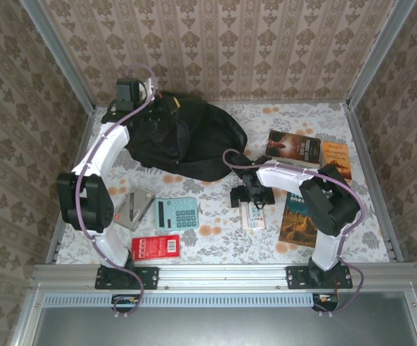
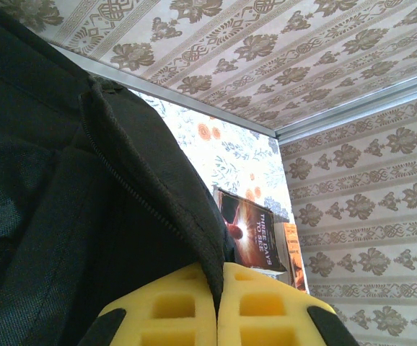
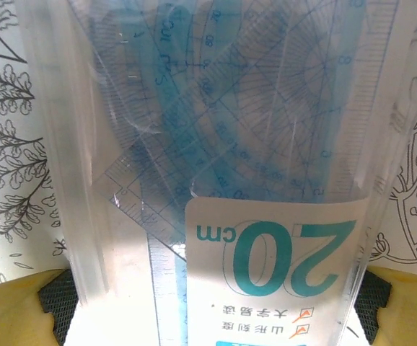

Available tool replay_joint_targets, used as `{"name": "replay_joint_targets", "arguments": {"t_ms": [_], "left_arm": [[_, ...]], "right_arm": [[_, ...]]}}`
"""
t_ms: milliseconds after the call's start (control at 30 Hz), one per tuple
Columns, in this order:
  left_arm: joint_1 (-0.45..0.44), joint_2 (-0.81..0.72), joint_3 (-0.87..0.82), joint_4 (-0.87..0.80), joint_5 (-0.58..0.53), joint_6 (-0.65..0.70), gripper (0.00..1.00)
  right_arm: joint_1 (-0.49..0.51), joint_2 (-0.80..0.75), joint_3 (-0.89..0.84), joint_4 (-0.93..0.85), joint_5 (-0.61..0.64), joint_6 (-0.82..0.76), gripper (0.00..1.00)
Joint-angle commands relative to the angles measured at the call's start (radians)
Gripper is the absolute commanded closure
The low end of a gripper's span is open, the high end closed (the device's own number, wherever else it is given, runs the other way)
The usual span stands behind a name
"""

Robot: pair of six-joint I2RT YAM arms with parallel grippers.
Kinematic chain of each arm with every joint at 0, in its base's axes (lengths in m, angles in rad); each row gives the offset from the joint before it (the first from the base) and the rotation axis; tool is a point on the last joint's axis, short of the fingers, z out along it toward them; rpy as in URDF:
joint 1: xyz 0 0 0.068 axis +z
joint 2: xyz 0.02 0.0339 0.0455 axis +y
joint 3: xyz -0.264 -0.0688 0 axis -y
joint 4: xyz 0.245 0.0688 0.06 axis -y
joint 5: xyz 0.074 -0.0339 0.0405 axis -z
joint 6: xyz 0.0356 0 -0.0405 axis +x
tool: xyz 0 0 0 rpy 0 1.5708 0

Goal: Pack the student bag

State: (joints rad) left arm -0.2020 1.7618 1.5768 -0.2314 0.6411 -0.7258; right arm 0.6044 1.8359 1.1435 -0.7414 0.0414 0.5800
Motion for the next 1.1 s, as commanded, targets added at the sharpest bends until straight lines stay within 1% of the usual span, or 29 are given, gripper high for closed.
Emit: {"name": "replay_joint_targets", "arguments": {"t_ms": [0, 33, 67, 133, 267, 533, 867, 1067], "left_arm": [[0.008, -0.019, 0.01, 0.026, -0.004, 0.012, 1.0], [0.007, -0.019, 0.01, 0.026, 0.024, 0.012, 1.0], [0.007, -0.019, 0.009, 0.026, 0.025, 0.011, 1.0], [0.009, -0.019, 0.011, 0.026, 0.025, 0.012, 1.0], [0.009, -0.018, 0.009, 0.026, 0.026, 0.011, 1.0], [0.009, -0.015, 0.009, 0.028, 0.029, 0.01, 1.0], [0.009, -0.01, 0.007, 0.031, 0.031, 0.008, 1.0], [-0.002, 0.004, 0.011, 0.024, 0.031, 0.018, 1.0]], "right_arm": [[0.009, 0.063, -0.007, -0.007, 0.038, 0.0, 0.0], [0.009, 0.071, -0.007, -0.007, 0.037, -0.003, 0.02], [0.011, 0.077, -0.008, -0.006, 0.036, -0.002, 0.05], [0.01, 0.08, -0.011, -0.002, 0.016, 0.002, 0.08], [0.009, 0.057, 0.0, -0.005, 0.012, 0.004, 0.18], [0.0, -0.012, 0.004, -0.017, 0.026, 0.003, 0.26], [-0.011, -0.114, 0.0, -0.036, 0.028, 0.005, 0.3], [-0.034, -0.177, -0.002, -0.055, 0.033, 0.007, 0.31]]}}
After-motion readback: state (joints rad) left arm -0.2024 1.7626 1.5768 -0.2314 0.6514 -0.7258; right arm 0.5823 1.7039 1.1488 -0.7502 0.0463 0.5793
